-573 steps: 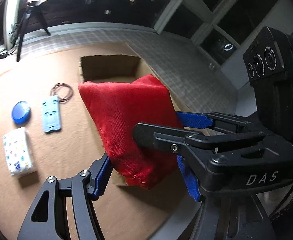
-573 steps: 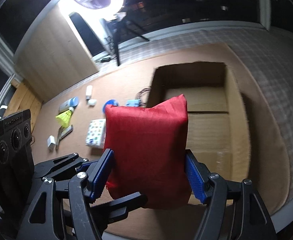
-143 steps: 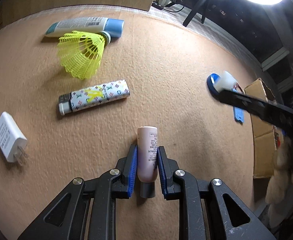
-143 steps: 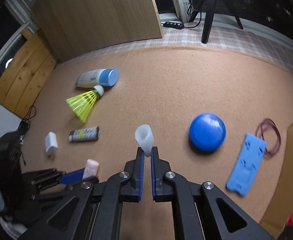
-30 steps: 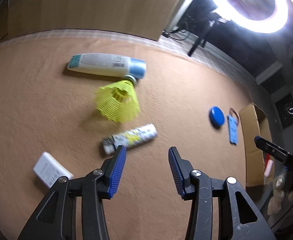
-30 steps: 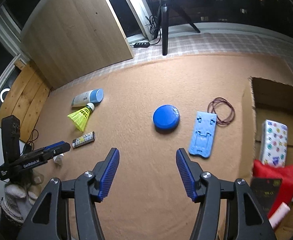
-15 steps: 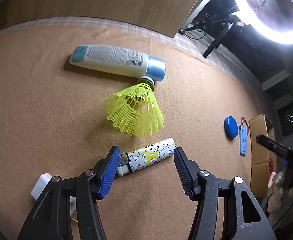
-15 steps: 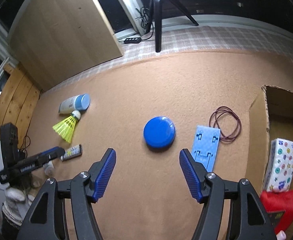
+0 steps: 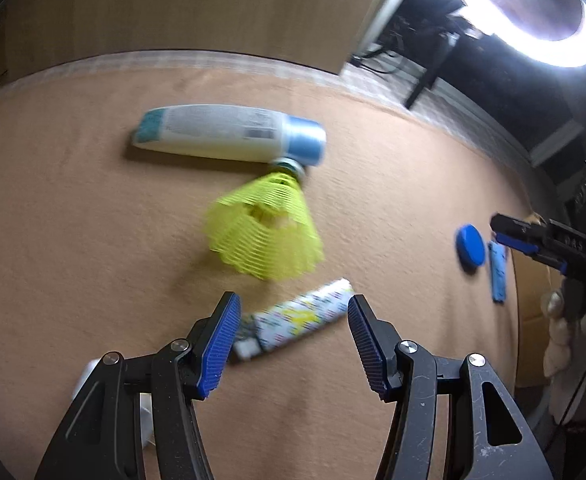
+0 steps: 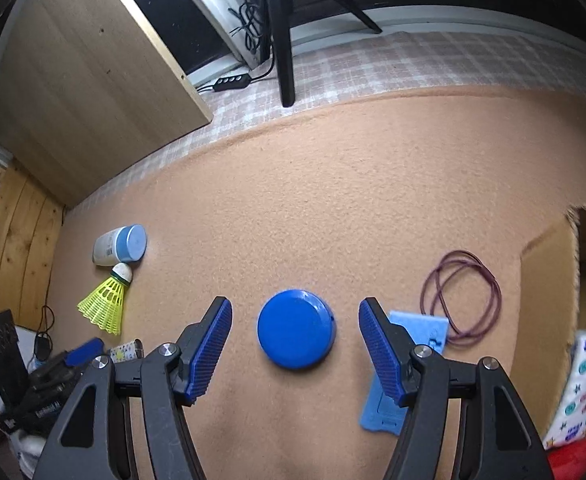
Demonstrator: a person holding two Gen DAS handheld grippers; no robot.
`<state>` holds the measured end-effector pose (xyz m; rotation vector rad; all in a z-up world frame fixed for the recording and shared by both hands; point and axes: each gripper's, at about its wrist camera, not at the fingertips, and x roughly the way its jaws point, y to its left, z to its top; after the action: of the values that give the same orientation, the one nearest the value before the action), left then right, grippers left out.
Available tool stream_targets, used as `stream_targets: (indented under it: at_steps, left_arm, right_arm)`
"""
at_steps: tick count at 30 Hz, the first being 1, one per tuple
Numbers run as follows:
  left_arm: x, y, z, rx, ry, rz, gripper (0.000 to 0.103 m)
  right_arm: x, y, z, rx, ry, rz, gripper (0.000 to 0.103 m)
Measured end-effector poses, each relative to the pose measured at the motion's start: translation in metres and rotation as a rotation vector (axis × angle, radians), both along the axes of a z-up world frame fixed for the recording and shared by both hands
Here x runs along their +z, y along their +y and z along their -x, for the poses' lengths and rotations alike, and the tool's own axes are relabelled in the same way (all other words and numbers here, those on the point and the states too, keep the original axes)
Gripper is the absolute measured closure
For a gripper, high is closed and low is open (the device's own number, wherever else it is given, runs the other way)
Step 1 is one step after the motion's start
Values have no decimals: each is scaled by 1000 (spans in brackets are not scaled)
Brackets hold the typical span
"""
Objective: Organize objects
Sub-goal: 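Grasp the patterned lighter with the left tool while the right tool grasps the blue disc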
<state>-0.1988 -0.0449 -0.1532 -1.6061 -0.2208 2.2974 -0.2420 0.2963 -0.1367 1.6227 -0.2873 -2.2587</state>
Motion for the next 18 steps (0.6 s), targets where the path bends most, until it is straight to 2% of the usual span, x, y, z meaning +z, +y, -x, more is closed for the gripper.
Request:
stream_targets:
  at_steps: [5,10,18]
  left_arm:
    - [-12,-5,11,-3,-55,-5,43]
    - [-14,10,4,-71,-60,-24,43]
    - [-11,50,-12,-169,-31,57,44]
  right_arm:
    - [-4,-5,6,14,-8,-9,41]
    - [-3,-12,10,42,-5,-25,41]
    - [-15,-25,16,92,-25,-80,41]
